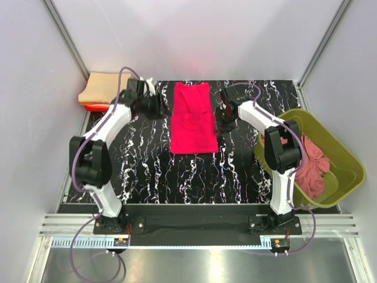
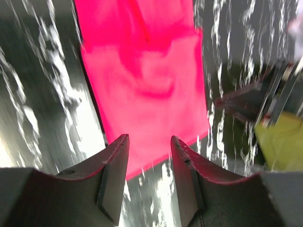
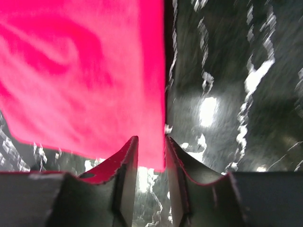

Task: Fold and stack the t-shirts
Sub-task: Fold the tshirt

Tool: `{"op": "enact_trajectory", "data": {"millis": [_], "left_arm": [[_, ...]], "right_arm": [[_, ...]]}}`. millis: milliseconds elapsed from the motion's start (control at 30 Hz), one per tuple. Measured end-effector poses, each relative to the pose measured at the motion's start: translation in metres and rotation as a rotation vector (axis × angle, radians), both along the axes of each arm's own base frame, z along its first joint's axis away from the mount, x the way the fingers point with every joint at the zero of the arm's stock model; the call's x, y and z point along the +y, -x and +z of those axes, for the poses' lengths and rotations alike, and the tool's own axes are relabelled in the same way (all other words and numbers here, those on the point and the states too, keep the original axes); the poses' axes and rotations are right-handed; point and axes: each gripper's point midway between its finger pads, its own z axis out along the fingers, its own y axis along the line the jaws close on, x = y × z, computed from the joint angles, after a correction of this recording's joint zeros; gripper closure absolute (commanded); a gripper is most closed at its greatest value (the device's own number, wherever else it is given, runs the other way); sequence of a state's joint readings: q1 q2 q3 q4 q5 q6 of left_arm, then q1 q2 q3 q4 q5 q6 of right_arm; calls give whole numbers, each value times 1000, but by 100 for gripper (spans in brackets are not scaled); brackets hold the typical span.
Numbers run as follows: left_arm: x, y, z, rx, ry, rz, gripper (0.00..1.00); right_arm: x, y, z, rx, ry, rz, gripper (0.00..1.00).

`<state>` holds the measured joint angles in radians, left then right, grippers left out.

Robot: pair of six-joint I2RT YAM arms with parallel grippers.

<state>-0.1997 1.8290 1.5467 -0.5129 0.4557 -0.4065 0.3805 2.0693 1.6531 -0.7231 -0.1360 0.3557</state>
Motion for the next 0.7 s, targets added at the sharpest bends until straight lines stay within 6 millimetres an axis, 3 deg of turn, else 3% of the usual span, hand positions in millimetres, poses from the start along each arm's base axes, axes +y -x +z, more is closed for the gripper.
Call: {"op": "enact_trajectory", "data": {"millis": [67, 300, 433, 700], "left_arm": [[-4, 30, -12, 27, -11, -19, 54], [-16, 112, -99, 245, -101, -86, 53], [-14, 125, -116, 277, -133, -84, 53], [-9, 116, -128, 252, -165, -54, 55]], "right_arm": [[1, 11, 0, 18, -20, 12, 61], [-3, 41, -21, 101, -32, 28, 59], [-6, 50, -29, 123, -25, 29, 59], [-11, 62, -45, 151, -16, 30, 61]]}}
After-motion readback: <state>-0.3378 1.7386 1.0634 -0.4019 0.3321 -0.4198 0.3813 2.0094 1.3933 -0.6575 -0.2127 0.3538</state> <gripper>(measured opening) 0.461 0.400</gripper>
